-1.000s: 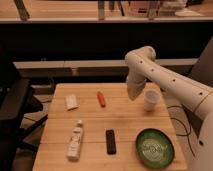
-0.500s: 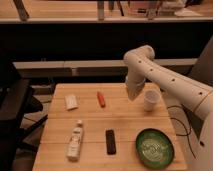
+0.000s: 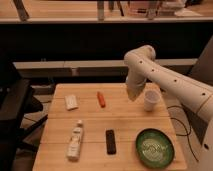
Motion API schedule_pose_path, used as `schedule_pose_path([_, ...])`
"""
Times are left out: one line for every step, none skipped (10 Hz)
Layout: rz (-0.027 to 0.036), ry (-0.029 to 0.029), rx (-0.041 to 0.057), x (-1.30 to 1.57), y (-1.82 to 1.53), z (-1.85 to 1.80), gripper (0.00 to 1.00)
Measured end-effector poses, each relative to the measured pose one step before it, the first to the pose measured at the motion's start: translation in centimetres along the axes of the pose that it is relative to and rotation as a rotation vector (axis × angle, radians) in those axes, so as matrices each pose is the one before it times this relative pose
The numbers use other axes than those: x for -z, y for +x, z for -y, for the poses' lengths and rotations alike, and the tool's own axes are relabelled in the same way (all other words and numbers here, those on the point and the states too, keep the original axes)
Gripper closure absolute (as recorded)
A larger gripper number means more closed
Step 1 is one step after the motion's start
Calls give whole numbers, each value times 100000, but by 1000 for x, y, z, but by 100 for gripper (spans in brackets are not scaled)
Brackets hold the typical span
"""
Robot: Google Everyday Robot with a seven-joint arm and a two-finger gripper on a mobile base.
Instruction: Move the arm in a circular motion
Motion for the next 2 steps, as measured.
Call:
schedule_pose_path([-174,24,944,130,-170,-6,97])
schedule_pose_path([-132,-89,1105,74,-171,-24,97])
